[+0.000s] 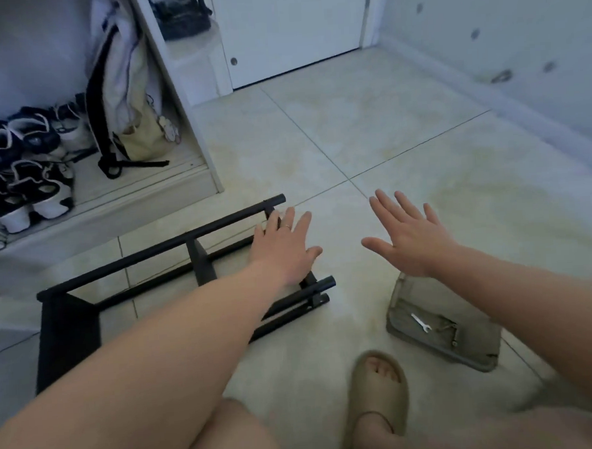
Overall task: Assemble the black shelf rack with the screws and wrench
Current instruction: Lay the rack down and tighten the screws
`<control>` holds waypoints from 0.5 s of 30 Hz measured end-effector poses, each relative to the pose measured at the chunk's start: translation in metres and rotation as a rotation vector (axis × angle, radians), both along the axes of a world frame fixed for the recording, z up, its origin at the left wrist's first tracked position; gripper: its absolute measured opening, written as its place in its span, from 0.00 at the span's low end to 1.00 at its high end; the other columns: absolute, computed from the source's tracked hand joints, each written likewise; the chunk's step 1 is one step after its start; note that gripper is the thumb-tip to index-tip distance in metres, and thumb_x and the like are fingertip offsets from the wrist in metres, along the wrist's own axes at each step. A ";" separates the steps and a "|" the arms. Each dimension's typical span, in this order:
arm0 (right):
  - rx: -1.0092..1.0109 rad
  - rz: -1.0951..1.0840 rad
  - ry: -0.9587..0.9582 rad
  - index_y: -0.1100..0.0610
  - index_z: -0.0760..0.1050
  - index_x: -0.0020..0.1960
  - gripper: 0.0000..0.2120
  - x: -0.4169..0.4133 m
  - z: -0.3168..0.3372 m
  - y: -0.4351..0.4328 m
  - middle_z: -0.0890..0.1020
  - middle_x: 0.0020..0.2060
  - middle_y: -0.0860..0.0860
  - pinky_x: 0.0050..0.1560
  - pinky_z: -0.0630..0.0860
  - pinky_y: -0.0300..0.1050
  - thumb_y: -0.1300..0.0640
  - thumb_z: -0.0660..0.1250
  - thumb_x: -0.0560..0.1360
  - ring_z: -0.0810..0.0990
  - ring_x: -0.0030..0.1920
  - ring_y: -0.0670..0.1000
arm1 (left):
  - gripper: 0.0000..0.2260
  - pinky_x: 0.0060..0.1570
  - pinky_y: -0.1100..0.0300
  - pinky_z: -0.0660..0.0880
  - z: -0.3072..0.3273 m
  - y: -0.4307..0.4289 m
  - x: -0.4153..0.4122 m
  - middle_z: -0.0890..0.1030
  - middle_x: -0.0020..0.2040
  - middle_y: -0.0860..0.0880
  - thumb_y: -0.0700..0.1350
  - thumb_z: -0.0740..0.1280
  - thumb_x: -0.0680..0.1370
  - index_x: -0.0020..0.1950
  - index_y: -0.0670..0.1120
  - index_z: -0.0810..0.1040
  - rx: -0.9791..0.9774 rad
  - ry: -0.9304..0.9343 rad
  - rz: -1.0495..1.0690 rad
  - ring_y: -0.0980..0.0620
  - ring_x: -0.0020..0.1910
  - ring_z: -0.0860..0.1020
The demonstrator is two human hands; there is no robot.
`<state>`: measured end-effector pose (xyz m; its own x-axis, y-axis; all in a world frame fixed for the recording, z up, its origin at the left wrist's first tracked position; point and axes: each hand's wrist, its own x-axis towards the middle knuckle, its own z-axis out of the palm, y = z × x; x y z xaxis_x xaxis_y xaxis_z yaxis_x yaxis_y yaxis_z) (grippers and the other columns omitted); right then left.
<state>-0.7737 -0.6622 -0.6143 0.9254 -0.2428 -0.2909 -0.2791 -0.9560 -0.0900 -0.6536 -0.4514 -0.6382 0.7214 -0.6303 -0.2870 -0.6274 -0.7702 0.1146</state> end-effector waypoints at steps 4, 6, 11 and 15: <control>0.012 -0.088 0.048 0.47 0.35 0.82 0.39 -0.063 0.005 -0.027 0.34 0.80 0.41 0.79 0.41 0.62 0.31 0.46 0.81 0.35 0.81 0.49 | 0.32 0.77 0.42 0.51 0.014 -0.051 -0.057 0.45 0.83 0.49 0.63 0.52 0.83 0.82 0.55 0.44 0.013 0.091 -0.141 0.43 0.81 0.45; 0.010 -0.119 0.090 0.47 0.35 0.82 0.39 -0.087 -0.008 -0.039 0.34 0.80 0.41 0.79 0.42 0.62 0.31 0.47 0.81 0.35 0.81 0.49 | 0.32 0.76 0.43 0.55 0.011 -0.072 -0.080 0.47 0.83 0.49 0.63 0.52 0.83 0.82 0.54 0.45 0.012 0.174 -0.211 0.43 0.81 0.48; 0.056 -0.195 0.281 0.47 0.36 0.83 0.38 -0.117 -0.072 -0.073 0.38 0.81 0.42 0.79 0.48 0.61 0.32 0.48 0.81 0.39 0.82 0.51 | 0.31 0.73 0.43 0.61 -0.031 -0.098 -0.100 0.51 0.82 0.48 0.62 0.54 0.83 0.82 0.52 0.48 0.133 0.300 -0.400 0.42 0.79 0.55; 0.120 -0.237 0.408 0.47 0.45 0.83 0.35 -0.123 -0.134 -0.094 0.51 0.83 0.45 0.77 0.59 0.57 0.35 0.52 0.83 0.53 0.81 0.54 | 0.31 0.71 0.43 0.64 -0.083 -0.111 -0.088 0.56 0.81 0.47 0.60 0.56 0.83 0.82 0.51 0.48 0.151 0.474 -0.344 0.41 0.77 0.62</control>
<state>-0.8968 -0.7559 -0.7482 0.6531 -0.3756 -0.6575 -0.5236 -0.8513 -0.0338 -0.7419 -0.5623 -0.7214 0.2551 -0.7320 -0.6318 -0.7509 -0.5616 0.3475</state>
